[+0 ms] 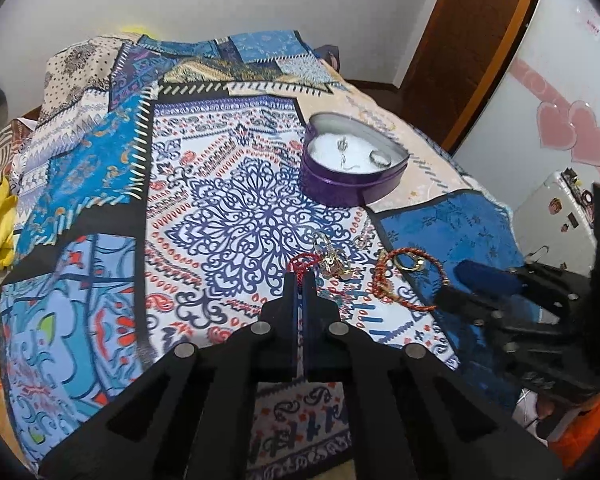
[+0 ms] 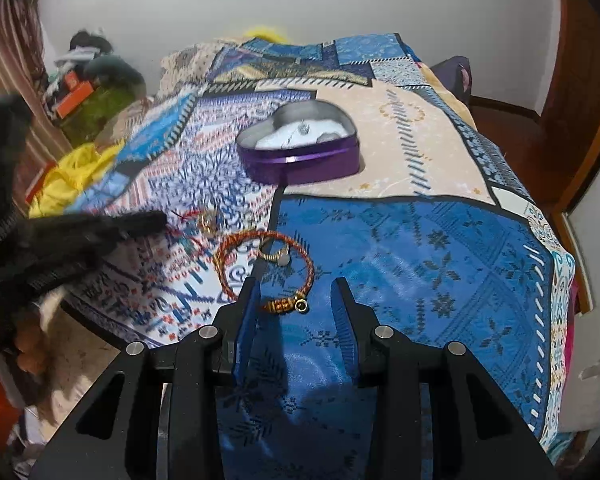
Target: Organize jewelry
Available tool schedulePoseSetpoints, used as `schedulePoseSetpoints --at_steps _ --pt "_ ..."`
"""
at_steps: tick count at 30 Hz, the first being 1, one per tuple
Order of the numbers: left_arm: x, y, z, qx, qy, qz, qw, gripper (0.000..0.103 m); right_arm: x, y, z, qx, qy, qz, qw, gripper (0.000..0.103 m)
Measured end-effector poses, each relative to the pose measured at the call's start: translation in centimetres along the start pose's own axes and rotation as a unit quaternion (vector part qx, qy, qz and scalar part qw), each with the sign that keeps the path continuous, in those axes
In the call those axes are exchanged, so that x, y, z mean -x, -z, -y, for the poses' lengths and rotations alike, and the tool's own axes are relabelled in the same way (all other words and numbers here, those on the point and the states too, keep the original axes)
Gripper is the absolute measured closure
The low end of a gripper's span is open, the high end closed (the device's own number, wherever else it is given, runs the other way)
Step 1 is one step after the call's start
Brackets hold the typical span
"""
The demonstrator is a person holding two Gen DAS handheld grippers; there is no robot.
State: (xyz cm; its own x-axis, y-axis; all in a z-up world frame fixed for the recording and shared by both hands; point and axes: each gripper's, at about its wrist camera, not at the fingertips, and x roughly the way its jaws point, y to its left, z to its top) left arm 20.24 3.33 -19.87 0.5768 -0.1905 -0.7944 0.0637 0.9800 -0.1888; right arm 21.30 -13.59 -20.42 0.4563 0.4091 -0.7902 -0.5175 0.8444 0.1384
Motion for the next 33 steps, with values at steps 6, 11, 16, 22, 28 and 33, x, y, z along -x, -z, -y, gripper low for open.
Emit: schedulePoseSetpoints --at_steps 6,11,16,22,28,33 --pt "3.0 -0.1 0.3 -0.013 -0.003 0.032 0.9994 0.103 0.2 0.2 -0.3 0.034 0.022 0.003 0.999 0.070" --pt "4.7 -0.1 0.0 -0.007 0.003 0.052 0.9986 0.103 0.6 0.3 0.8 0.031 0.046 0.007 0.998 0.070" --pt "5.8 -0.1 -0.1 -0.007 0.003 0.062 0.9980 0.103 1.0 0.1 1.9 0.000 0.065 0.014 0.998 0.070" --pt "6.3 0.1 0.0 -0.010 -0.001 0.065 0.9978 0.103 0.6 0.3 1.7 -0.018 0.043 0.019 0.999 0.070" --pt "6.4 0.0 0.2 -0.013 -0.004 0.068 0.9976 0.103 0.2 0.4 1.4 -0.010 0.056 0.027 0.998 0.087" --pt "7.0 -0.4 0.6 -0.016 -0.001 0.077 0.9969 0.103 0.4 0.2 1.5 -0.014 0.049 0.031 0.998 0.088"
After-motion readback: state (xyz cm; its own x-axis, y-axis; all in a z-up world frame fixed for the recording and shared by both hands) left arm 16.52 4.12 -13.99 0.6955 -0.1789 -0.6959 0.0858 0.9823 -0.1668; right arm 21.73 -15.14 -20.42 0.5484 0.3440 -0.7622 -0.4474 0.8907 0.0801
